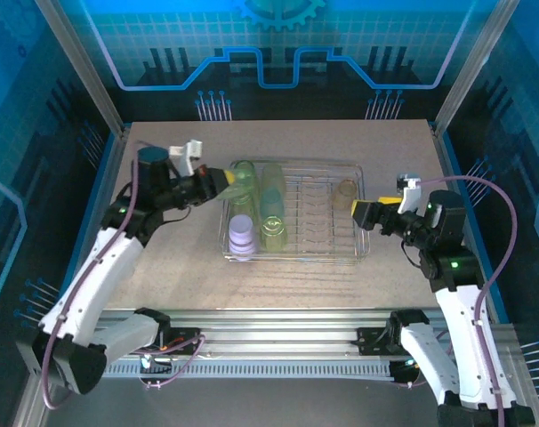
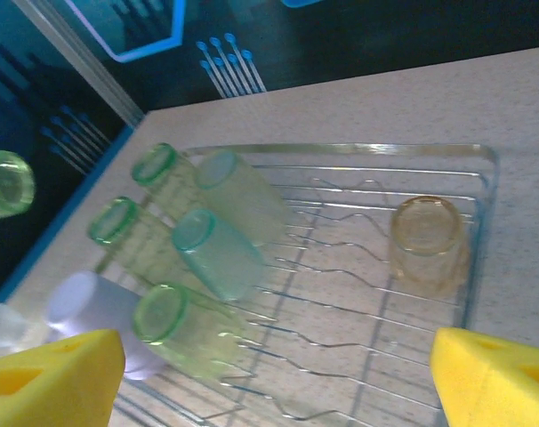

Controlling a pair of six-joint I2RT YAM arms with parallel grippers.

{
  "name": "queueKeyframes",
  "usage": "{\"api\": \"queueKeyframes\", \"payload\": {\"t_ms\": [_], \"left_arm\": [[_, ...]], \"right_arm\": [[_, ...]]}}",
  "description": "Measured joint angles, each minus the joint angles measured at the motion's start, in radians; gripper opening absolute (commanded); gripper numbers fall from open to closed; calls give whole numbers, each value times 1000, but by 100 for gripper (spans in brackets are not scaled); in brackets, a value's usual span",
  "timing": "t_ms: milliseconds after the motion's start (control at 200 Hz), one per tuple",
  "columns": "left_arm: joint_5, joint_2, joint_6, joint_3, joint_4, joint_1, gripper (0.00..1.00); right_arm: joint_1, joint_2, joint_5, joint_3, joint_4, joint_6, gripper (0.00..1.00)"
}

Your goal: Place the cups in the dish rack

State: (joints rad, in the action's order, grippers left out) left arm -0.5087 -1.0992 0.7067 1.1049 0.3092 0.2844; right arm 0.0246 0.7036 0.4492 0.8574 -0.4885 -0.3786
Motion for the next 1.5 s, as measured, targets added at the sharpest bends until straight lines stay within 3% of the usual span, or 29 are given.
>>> {"api": "queueKeyframes", "payload": {"t_ms": [205,380,610,1141,1501], "left_arm": [[-60,-131,53,50,-186,200,0],[-109,-209,86,66,-312,296,0],[-157,-253,172,66,-488,308,0],[-204,-255,283,30,-687,325,0],[-212,-257,290,23,-711,331,0]], "right_arm": [[-7,14,200,34,55,-140,92],[-7,26,325,34,174,-280,92],[37,59,400,34,304,-387,92],[179,212,404,-15,505,-468,91],[211,231,404,-15,638,-522,78]]}}
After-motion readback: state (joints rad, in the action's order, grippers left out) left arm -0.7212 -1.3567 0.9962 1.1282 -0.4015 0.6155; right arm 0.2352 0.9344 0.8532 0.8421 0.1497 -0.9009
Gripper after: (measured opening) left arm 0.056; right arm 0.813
